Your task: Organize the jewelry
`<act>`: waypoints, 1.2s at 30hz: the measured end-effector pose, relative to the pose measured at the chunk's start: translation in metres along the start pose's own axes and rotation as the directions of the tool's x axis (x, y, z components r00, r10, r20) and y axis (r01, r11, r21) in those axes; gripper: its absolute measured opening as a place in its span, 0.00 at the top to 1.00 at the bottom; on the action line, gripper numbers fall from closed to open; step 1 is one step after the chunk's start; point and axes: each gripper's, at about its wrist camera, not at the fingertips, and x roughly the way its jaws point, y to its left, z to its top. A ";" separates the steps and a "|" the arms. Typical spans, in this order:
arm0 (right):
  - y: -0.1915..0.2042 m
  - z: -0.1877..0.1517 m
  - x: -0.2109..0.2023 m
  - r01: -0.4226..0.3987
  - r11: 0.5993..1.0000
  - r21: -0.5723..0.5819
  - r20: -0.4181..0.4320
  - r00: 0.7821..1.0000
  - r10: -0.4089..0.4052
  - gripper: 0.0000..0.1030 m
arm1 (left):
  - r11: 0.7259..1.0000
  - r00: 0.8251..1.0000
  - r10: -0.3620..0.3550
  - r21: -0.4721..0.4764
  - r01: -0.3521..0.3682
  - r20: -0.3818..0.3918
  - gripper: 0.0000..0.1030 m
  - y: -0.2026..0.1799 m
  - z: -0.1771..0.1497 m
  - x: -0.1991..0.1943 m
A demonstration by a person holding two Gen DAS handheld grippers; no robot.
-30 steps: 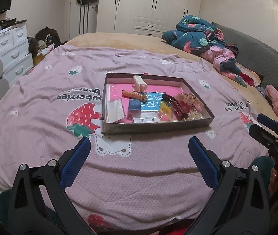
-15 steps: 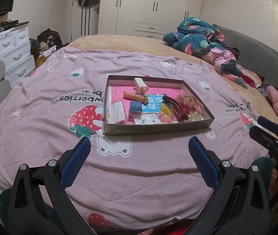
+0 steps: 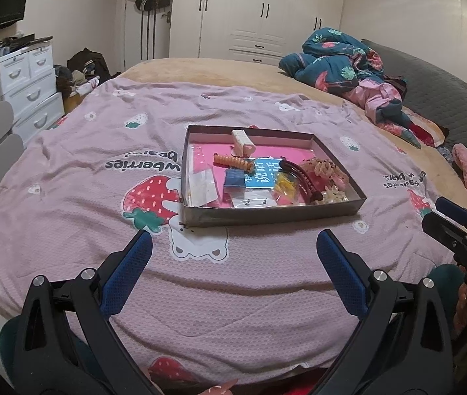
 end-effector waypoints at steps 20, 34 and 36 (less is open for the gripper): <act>-0.001 0.000 0.000 0.002 1.000 0.001 0.000 1.000 -0.002 0.04 | 1.000 1.000 0.007 -0.002 -0.007 0.000 0.09 0.001 0.001 -0.002; -0.001 -0.001 0.000 0.003 1.000 0.001 0.000 1.000 -0.003 0.04 | 1.000 1.000 0.009 -0.001 -0.009 0.001 0.09 0.002 0.002 -0.004; -0.002 -0.001 0.000 0.004 1.000 0.002 -0.002 1.000 -0.004 0.04 | 1.000 1.000 0.009 -0.001 -0.009 0.000 0.09 0.002 0.002 -0.003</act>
